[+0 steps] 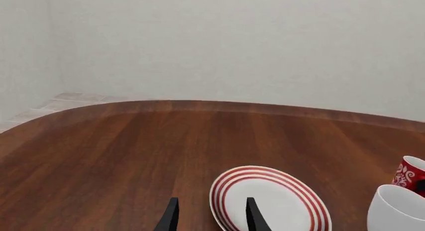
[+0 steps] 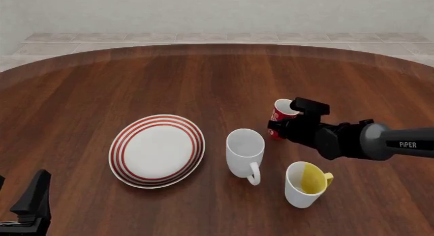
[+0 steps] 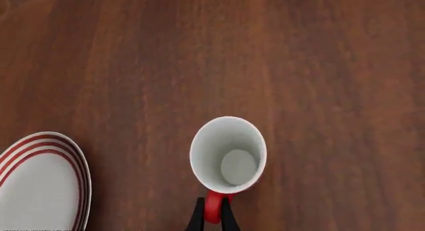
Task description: Pick up the red mug and put it on the plate
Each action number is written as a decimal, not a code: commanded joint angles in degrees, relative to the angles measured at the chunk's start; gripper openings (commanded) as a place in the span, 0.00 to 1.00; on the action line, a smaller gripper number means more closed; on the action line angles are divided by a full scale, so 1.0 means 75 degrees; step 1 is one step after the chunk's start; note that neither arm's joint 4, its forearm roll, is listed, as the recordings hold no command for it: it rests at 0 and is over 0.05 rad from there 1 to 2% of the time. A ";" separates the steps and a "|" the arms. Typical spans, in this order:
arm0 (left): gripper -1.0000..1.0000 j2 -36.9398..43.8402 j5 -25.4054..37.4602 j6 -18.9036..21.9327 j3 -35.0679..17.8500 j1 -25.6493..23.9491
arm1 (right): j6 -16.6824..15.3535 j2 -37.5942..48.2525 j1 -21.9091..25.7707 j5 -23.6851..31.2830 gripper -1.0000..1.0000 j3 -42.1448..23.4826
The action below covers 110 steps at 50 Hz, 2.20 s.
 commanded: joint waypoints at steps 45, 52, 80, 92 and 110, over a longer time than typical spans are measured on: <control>1.00 -0.0001 0.0043 0.0087 -0.0067 -0.0037 | -0.2237 -0.2077 0.3259 0.1851 0.00 -0.1902; 1.00 -0.0001 -0.0005 0.0100 -0.0025 -0.0033 | -0.2328 -0.2060 0.3575 0.1931 0.00 -0.1975; 1.00 -0.0001 0.0009 0.0105 -0.0037 -0.0032 | -0.2449 -0.1919 0.4372 0.1960 0.00 -0.1954; 1.00 -0.0001 0.0010 0.0098 -0.0040 -0.0029 | -0.2402 -0.1726 0.4686 0.1953 0.00 -0.1993; 1.00 -0.0001 0.0027 0.0129 -0.0059 -0.0058 | -0.2371 -0.1375 0.4946 0.1868 0.00 -0.2014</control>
